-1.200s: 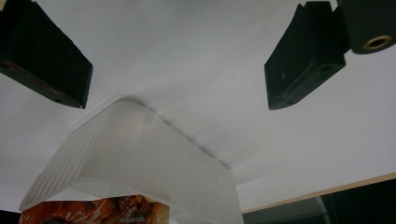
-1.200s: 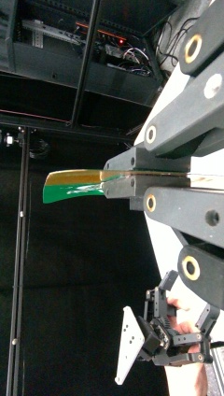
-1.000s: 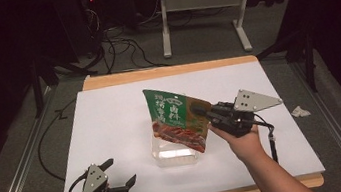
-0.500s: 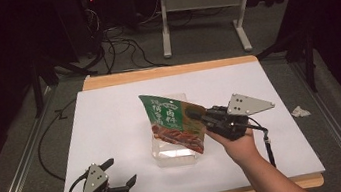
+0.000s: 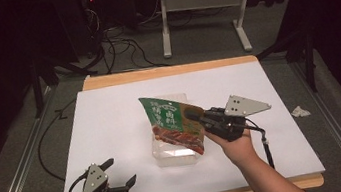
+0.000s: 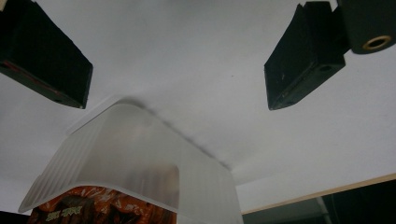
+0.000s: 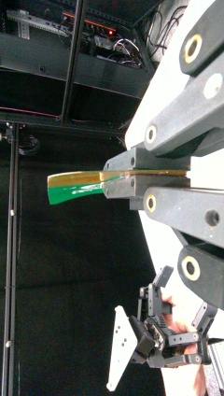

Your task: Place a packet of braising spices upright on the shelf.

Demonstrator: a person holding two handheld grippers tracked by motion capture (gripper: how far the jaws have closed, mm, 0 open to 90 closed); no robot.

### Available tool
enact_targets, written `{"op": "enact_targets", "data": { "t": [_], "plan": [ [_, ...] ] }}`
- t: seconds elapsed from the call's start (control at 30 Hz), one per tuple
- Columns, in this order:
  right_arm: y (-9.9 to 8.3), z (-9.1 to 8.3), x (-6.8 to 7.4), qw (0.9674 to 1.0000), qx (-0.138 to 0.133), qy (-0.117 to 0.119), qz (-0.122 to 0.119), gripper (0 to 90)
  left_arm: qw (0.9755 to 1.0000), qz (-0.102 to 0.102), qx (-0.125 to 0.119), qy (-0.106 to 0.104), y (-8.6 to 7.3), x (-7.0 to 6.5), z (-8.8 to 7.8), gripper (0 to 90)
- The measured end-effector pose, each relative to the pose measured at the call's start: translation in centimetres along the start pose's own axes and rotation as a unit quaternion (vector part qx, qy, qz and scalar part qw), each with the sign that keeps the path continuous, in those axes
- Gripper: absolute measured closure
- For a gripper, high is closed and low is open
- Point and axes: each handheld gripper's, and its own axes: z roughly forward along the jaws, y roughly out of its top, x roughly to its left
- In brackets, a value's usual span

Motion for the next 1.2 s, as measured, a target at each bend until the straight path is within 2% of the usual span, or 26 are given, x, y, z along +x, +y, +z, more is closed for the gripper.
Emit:
{"op": "enact_targets", "data": {
  "t": [0.87,1.2],
  "plan": [
    [-1.1,0.2,-0.1,0.9999,0.009,-0.009,0.006,90.0,1.0,0.002,-0.001,0.001,0.1,0.0,-0.2,8.5],
    [-1.9,0.6,-0.2,0.9996,0.02,-0.011,0.014,90.0,1.0,0.001,-0.004,0.002,0.1,0.1,-0.2,8.5]
  ]
}}
